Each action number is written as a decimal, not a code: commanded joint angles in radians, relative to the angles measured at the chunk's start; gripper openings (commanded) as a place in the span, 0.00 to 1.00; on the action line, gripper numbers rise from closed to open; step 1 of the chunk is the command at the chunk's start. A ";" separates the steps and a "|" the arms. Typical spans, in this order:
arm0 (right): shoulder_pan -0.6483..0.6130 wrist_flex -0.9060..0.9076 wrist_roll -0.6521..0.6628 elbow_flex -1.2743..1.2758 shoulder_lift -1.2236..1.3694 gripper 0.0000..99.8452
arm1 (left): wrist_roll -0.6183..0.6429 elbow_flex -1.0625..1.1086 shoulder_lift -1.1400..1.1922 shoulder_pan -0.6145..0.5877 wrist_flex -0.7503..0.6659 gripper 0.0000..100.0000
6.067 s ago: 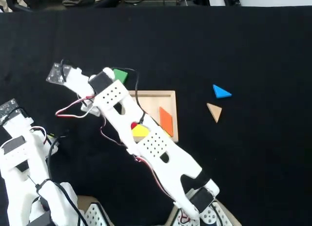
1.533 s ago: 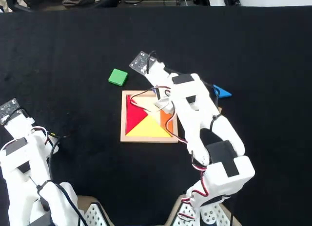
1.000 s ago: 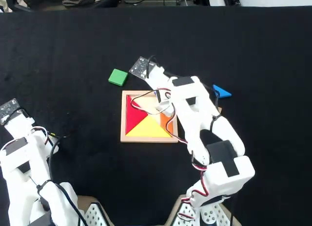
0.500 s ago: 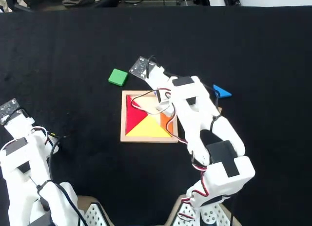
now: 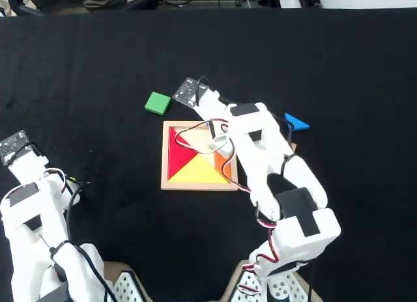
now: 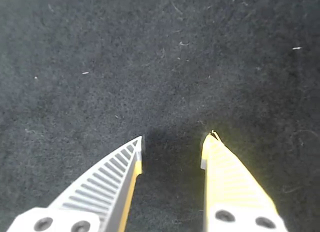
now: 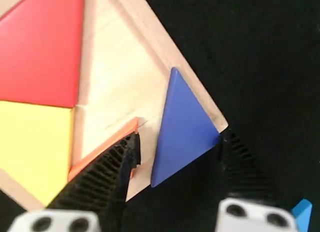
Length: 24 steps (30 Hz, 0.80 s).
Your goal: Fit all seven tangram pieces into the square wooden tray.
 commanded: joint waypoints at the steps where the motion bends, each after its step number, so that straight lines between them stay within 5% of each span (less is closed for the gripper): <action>1: -0.026 0.011 0.002 -0.007 -0.045 0.26 | 0.003 -0.005 -0.023 0.013 -0.014 0.21; 24: -0.032 0.014 -0.043 -0.018 -0.061 0.26 | 0.003 -0.007 -0.023 0.013 -0.014 0.21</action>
